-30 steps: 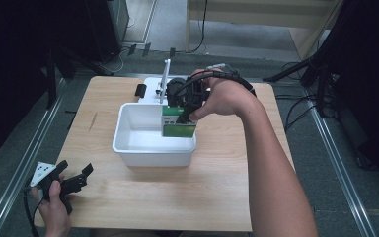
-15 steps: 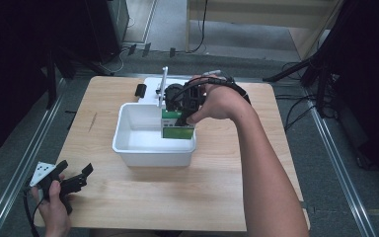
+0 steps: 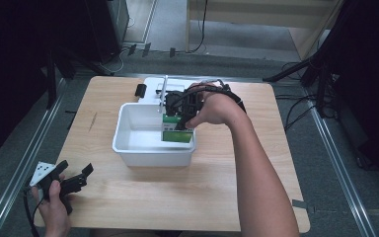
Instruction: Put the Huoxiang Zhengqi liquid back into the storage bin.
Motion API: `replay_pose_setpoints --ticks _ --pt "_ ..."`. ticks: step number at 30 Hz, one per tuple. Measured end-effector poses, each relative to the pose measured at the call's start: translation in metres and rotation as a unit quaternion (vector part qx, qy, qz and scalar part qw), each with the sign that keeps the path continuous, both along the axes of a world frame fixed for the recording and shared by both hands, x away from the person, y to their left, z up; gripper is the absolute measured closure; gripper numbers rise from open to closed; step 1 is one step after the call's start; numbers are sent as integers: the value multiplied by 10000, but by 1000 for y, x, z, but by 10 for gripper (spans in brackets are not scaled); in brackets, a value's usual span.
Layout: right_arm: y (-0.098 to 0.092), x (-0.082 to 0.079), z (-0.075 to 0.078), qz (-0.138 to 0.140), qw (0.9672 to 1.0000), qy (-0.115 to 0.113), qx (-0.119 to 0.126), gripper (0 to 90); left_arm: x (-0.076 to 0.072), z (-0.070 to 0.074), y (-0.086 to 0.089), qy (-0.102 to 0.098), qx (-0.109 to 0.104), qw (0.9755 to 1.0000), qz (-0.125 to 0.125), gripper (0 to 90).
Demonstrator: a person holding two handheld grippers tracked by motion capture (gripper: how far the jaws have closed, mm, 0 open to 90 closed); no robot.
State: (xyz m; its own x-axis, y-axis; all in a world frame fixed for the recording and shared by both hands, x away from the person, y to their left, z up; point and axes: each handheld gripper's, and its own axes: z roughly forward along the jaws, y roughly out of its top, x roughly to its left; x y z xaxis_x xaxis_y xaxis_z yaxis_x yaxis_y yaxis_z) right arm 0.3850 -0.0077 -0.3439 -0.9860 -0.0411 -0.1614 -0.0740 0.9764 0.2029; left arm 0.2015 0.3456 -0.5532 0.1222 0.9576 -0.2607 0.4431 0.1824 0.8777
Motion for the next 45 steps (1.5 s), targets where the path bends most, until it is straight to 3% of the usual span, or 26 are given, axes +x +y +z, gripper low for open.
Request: replay_pose_setpoints --ticks 19,32,40,45 --pt "9 7 -36 -70 9998 109 -168 645 0 0 1 8 14 10000 -9 6" --pt "13 9 -50 -148 9994 133 -288 631 0 0 1 18 16 10000 -11 6" --pt "13 11 -49 -203 9995 135 -207 605 1 0 1 28 20 10000 -11 6" --pt "10 11 -43 -314 9993 204 -22 493 1 0 1 30 19 10000 -12 6"
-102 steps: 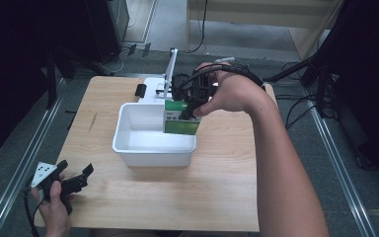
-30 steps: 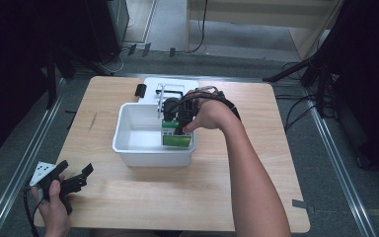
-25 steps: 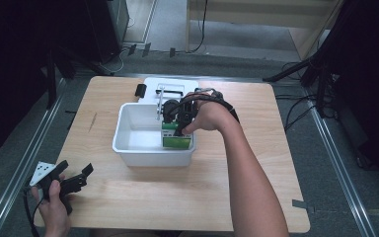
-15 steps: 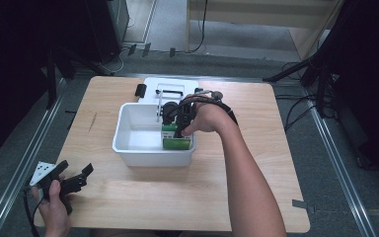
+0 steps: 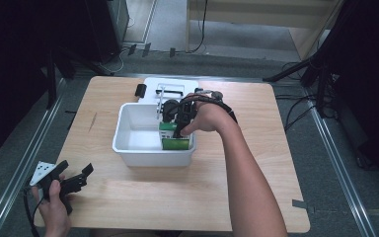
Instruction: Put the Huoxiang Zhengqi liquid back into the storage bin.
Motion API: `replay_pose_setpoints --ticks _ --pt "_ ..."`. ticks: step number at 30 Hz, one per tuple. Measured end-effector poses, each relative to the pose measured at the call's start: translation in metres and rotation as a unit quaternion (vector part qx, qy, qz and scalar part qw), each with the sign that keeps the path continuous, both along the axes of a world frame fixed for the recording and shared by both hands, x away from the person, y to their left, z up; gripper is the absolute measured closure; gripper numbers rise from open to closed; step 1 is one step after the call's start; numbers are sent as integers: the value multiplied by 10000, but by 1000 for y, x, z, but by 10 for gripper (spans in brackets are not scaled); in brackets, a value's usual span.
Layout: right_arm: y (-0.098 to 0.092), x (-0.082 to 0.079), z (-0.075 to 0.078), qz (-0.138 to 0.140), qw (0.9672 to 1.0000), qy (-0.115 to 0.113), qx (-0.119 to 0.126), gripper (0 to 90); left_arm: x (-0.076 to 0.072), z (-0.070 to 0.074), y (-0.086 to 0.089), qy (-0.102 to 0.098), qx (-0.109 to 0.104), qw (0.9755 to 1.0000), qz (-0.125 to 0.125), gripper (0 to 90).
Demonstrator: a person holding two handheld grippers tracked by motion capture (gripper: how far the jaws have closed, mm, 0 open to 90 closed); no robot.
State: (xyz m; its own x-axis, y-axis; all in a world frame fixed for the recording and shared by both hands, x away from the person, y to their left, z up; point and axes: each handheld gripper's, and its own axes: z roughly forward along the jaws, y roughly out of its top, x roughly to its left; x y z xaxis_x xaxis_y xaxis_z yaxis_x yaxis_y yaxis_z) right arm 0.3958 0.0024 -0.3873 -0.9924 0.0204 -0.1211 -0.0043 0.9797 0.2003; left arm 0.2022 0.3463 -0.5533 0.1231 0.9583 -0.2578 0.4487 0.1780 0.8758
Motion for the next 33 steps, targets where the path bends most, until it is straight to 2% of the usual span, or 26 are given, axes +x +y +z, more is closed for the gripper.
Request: replay_pose_setpoints --ticks 5,11,18,28,33 --pt "-6 1 7 -238 9996 -74 147 426 0 0 0 4 8 10000 -3 6" --pt "-18 3 20 -559 9976 -124 384 397 0 0 -1 21 8 10000 -14 6" --pt "-33 1 32 -706 9959 -222 520 380 0 0 -1 19 15 10000 -12 6" --pt "-55 0 45 -1005 9914 -388 741 360 0 0 -1 19 15 10000 -13 6" --pt "-66 0 48 -1224 9879 -403 867 353 0 0 -1 21 10 10000 -13 6"
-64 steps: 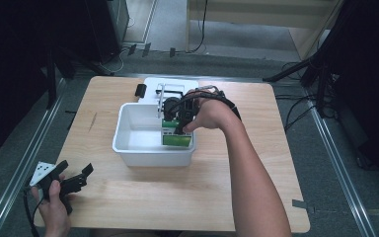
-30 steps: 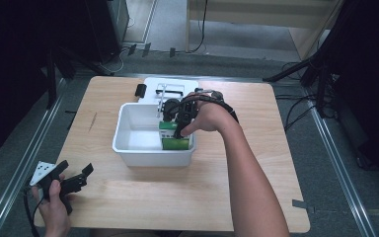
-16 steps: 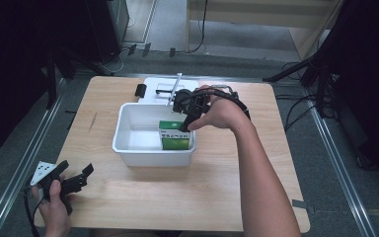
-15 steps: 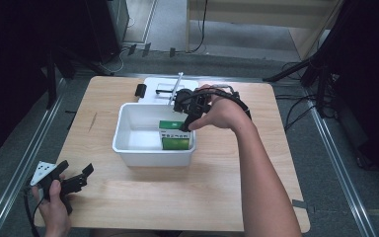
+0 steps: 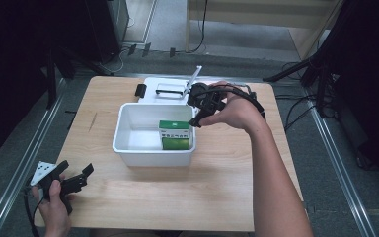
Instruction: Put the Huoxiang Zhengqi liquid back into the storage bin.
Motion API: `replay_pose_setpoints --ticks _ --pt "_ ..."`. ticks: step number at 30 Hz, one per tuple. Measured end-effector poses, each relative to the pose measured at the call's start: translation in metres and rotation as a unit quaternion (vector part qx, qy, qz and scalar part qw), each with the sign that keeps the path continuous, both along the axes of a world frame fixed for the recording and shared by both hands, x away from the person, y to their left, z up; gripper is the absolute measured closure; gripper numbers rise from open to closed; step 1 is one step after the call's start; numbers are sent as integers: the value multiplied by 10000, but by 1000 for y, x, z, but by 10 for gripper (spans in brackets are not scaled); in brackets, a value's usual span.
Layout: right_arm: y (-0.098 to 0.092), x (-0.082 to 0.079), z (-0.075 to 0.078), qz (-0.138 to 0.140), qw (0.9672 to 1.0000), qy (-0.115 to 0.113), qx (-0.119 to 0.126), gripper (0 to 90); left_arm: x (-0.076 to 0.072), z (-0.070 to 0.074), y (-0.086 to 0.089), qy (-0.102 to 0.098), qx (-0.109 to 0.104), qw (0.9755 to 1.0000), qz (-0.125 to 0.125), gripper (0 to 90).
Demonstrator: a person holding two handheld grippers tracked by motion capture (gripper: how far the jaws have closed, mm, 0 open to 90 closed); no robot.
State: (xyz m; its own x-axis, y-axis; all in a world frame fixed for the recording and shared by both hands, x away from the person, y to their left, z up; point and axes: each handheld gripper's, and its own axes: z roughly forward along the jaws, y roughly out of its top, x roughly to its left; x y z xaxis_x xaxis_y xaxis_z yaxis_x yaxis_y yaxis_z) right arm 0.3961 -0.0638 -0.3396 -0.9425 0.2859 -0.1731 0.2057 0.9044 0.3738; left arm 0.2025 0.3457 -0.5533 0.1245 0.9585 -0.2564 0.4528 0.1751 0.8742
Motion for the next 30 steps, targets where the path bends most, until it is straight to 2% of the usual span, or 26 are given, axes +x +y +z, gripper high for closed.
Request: replay_pose_setpoints --ticks 7,11,16,21,25,27,30 --pt "-20 1 -1 -335 9990 -62 289 349 0 0 0 -1 -2 10000 1 6" --pt "-34 2 -5 -597 9972 -106 442 349 0 0 0 0 2 10000 1 6" --pt "-51 2 -10 -1078 9910 -74 796 349 0 0 0 -4 8 10000 4 6" --pt "-67 -1 -21 -1382 9858 -98 948 348 0 0 0 8 17 10000 -1 6" --pt "-79 -3 -33 -1650 9797 -173 1124 349 0 0 0 7 17 10000 -2 6" --pt "-86 -4 -39 -1872 9746 -279 1200 352 0 0 0 9 18 10000 -3 6" --pt "-97 -5 -48 -2204 9648 -368 1386 358 0 0 0 9 19 10000 -5 6"
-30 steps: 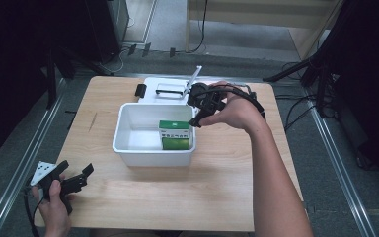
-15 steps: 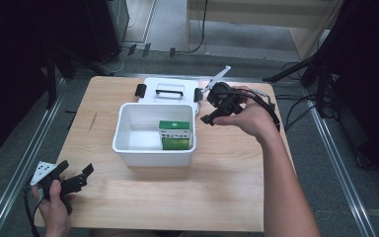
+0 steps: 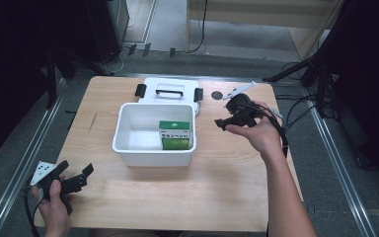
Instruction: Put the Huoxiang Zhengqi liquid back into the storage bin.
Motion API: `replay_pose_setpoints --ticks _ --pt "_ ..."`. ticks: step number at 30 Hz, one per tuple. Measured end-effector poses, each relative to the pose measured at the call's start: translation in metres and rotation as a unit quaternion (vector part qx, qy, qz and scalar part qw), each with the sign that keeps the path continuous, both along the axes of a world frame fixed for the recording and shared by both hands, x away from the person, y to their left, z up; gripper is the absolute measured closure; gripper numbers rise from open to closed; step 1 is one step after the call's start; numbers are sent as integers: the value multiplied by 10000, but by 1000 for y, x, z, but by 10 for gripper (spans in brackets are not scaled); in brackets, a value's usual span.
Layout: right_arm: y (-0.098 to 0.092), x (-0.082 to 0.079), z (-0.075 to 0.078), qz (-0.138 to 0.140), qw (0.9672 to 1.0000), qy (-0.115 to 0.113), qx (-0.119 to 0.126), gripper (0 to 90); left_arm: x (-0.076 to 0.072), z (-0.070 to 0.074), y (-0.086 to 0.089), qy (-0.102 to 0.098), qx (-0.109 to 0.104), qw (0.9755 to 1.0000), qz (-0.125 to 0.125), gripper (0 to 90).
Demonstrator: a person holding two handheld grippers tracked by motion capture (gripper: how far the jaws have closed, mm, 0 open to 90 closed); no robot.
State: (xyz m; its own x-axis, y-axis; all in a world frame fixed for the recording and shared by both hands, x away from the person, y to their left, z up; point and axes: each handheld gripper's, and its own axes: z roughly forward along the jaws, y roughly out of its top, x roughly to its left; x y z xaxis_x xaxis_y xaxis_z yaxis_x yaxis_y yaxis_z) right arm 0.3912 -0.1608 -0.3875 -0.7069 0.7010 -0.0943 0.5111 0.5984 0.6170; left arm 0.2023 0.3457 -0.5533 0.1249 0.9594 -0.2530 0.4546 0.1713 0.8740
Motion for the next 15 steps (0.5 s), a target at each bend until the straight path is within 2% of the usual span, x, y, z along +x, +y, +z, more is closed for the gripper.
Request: replay_pose_setpoints --ticks 4,7,10,13,15 --pt "-14 -4 -12 -312 9992 -113 234 381 0 0 -1 13 -14 10000 -10 6" --pt "-24 -8 -21 -397 9979 -229 457 385 0 0 -1 15 -9 10000 -8 6" --pt "-33 -13 -30 -427 9965 -283 663 444 0 0 -1 13 -2 10000 -10 6" --pt "-39 -21 -38 -502 9970 -273 531 452 0 0 -1 17 10 10000 -15 6" --pt "-43 -27 -44 -606 9962 -281 564 451 0 0 -1 21 7 10000 -27 6"
